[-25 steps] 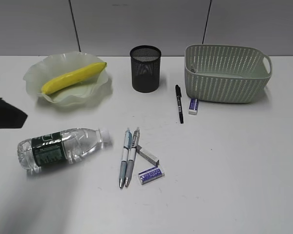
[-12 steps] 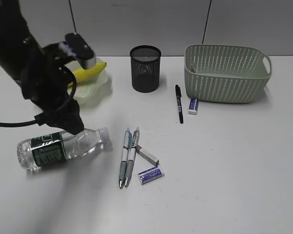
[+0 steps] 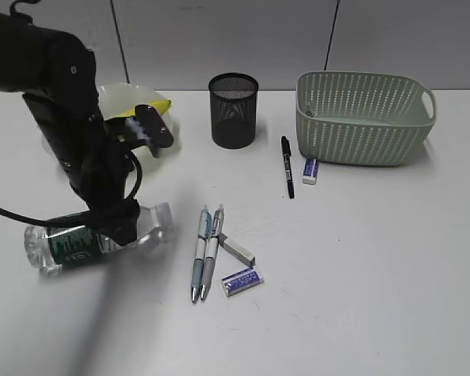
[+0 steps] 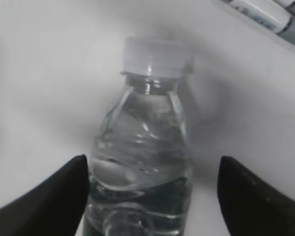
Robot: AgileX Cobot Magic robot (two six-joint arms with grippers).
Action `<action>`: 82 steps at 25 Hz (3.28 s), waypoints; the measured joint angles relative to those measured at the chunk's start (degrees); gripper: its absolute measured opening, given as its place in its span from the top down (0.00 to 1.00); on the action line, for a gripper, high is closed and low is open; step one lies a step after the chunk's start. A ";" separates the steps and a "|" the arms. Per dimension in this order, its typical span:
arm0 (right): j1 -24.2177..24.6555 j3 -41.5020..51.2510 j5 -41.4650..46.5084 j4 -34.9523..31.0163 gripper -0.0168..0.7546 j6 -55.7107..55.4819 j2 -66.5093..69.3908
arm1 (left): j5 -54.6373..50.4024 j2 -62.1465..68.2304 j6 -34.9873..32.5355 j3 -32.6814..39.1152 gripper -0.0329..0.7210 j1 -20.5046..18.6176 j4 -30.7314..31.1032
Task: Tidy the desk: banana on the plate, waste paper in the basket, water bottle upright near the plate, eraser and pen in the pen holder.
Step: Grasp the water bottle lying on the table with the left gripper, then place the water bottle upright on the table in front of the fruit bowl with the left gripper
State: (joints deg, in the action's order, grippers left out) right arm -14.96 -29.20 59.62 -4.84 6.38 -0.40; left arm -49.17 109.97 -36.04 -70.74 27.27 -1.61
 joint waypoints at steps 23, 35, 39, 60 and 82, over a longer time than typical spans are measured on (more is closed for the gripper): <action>0.00 0.00 0.00 0.00 0.32 0.12 0.00 | -0.27 2.92 0.32 -0.04 0.27 0.00 -2.33; 0.00 0.00 -0.01 0.00 0.32 0.12 0.00 | -0.76 -9.97 0.79 0.14 0.35 -2.05 -11.37; 0.00 0.00 -0.01 0.00 0.32 0.12 0.00 | 1.61 -13.67 1.10 2.85 0.41 -5.92 -15.99; 0.00 0.00 -0.06 0.00 0.32 0.13 0.00 | 13.77 -17.76 1.37 11.87 0.41 -10.34 -23.53; 0.00 0.00 -0.06 0.05 0.32 0.13 0.00 | 10.96 -17.58 5.94 8.47 0.41 -10.34 -12.32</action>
State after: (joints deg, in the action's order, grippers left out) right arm -14.96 -29.20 59.57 -4.79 6.51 -0.40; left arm -38.21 92.39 -30.09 -62.27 16.94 -13.93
